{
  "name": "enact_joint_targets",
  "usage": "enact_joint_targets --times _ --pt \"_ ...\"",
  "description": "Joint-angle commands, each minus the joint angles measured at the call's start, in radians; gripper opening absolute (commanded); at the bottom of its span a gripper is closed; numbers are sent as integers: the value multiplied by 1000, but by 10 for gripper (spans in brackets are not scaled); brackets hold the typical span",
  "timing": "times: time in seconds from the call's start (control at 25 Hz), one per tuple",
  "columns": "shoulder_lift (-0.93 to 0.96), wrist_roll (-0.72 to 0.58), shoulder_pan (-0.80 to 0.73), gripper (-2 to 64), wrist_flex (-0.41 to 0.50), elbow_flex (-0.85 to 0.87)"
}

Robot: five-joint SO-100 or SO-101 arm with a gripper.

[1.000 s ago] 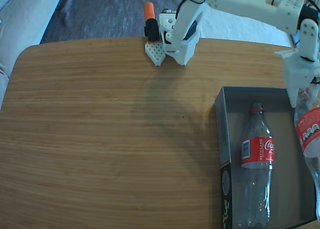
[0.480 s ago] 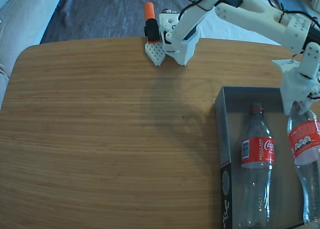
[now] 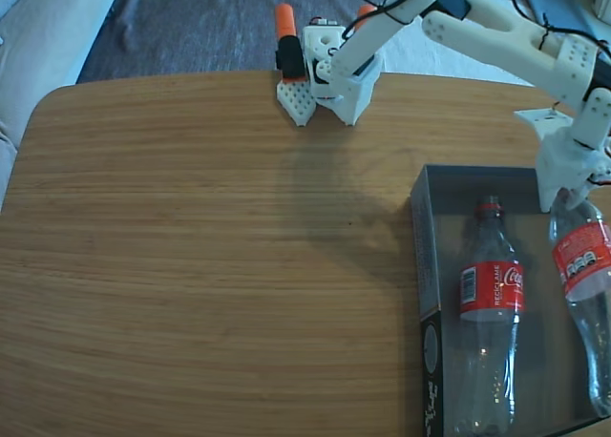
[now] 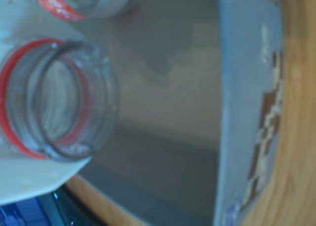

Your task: Grasp the bottles and put them in the box.

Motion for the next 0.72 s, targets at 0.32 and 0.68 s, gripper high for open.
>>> enact_joint_targets --times 0.32,0.68 --pt "-41 8 8 -3 -9 -51" --pt "-67 15 12 -3 -3 -51"
